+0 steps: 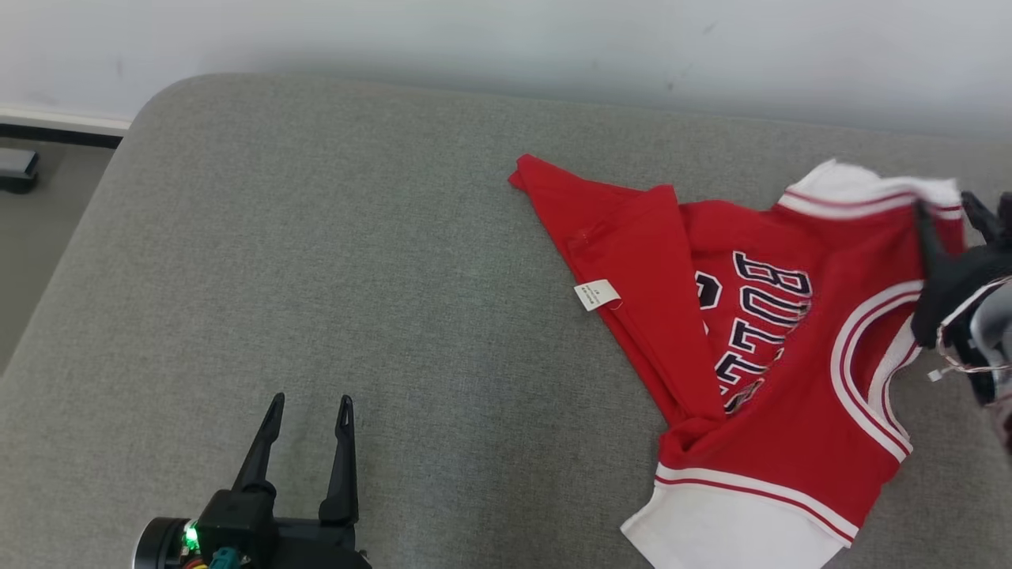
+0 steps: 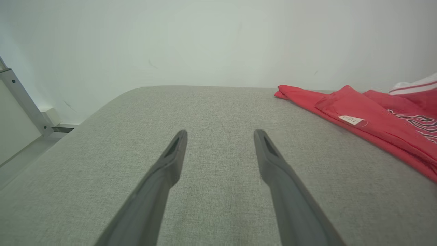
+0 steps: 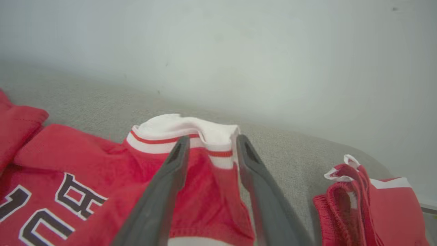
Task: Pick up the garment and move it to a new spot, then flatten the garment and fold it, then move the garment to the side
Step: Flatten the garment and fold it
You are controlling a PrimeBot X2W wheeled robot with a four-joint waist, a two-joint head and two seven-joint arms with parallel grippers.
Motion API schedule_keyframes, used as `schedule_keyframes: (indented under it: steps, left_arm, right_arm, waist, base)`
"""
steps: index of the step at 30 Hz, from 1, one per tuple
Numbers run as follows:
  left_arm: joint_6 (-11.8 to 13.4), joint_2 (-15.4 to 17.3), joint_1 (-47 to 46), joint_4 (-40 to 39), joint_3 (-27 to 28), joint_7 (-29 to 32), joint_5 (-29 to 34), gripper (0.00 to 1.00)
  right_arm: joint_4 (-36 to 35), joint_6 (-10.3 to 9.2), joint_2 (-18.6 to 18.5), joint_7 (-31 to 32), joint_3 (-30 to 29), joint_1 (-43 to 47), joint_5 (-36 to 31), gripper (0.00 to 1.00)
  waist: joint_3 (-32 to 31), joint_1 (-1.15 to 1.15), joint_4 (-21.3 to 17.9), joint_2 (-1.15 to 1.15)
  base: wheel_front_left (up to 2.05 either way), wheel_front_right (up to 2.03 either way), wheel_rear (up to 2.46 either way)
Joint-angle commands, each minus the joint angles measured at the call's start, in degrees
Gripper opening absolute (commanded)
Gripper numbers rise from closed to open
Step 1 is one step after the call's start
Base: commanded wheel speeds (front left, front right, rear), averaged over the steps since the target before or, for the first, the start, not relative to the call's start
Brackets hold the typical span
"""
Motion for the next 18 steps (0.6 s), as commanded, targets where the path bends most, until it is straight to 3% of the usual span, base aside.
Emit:
schedule_keyframes:
  steps: [1, 9, 14, 18]
  left_arm:
    - [-0.08, -0.22, -0.58, 0.28, -0.01, -0.19, 0.13, 1.0]
    - [-0.22, 0.25, 1.66, 0.73, 2.05, -0.19, 0.17, 1.0]
    - [0.14, 0.78, 3.33, -0.08, 4.1, -0.19, -0.04, 1.0]
    - [0.38, 1.04, 4.55, -0.96, 5.13, -0.19, 0.46, 1.0]
  right_arm:
    - [0.56, -0.16, 1.16, -0.37, 0.37, -0.15, -0.17, 1.0]
    - [-0.85, -0.16, 3.18, -2.89, -0.07, 2.3, -0.07, 1.0]
    - [-12.15, -0.16, 3.36, -2.97, -5.02, 7.88, -0.94, 1.0]
    - [-23.15, -0.16, 5.58, -2.99, -10.87, 14.97, -3.07, 1.0]
  waist:
    - [-0.08, -0.01, 0.23, -0.01]
    - [-4.21, -0.01, -3.94, -0.01]
    - [-5.87, -0.01, -7.54, -0.01]
    - [-6.89, -0.01, -9.86, -0.01]
  base:
    - [0.0, 0.0, 0.0]
    - [0.0, 0.0, 0.0]
    - [0.0, 0.0, 0.0]
    - [0.0, 0.0, 0.0]
